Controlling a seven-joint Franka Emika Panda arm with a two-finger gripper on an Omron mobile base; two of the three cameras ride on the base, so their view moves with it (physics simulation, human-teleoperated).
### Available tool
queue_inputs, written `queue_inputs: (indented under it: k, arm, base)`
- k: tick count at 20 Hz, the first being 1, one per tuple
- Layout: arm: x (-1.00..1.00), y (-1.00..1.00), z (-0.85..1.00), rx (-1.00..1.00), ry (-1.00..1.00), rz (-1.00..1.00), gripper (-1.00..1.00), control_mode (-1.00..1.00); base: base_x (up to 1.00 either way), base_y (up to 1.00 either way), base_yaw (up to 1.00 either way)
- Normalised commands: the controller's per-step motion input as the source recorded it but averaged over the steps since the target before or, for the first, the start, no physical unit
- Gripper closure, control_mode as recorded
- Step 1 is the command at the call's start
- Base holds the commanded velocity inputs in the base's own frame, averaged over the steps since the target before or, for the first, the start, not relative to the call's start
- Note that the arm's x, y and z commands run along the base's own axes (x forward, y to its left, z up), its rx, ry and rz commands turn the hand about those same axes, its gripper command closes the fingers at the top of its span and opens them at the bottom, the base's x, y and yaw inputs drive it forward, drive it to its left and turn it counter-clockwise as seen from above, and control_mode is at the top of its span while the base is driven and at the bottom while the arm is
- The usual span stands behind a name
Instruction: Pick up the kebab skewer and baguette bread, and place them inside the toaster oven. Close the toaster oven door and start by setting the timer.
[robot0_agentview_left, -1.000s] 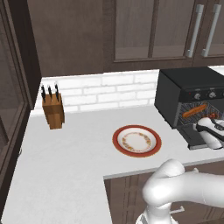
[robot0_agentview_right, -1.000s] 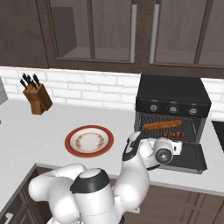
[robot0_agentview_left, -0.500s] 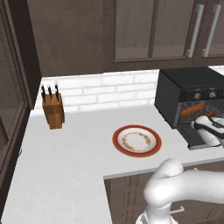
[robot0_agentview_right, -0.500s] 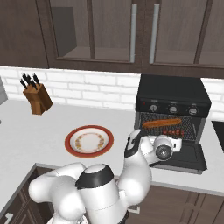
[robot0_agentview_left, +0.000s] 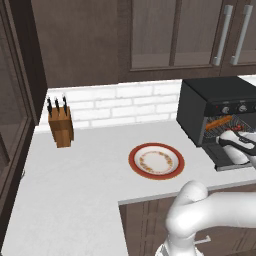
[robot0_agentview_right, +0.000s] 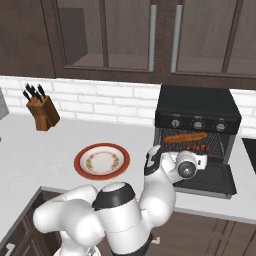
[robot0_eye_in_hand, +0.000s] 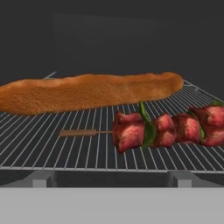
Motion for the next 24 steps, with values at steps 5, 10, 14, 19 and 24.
queue_inputs:
  k: [5, 10, 14, 19, 24]
  arm:
    - [0.21, 0.0, 0.13, 0.0, 0.0, 0.0, -1.0, -1.0]
    - [0.17, 0.0, 0.13, 0.0, 0.0, 0.0, -1.0, -1.0]
    - [0.17, 0.0, 0.11, 0.0, 0.0, 0.0, -1.0, -1.0]
    - [0.17, 0.0, 0.12, 0.0, 0.0, 0.0, -1.0, -1.0]
    - [0.17, 0.0, 0.09, 0.0, 0.0, 0.0, -1.0, -1.0]
  base:
    - [0.0, 0.0, 0.0]
    - [0.0, 0.0, 0.0]
    - [0.0, 0.0, 0.0]
    - [0.0, 0.0, 0.0]
    - [0.0, 0.0, 0.0]
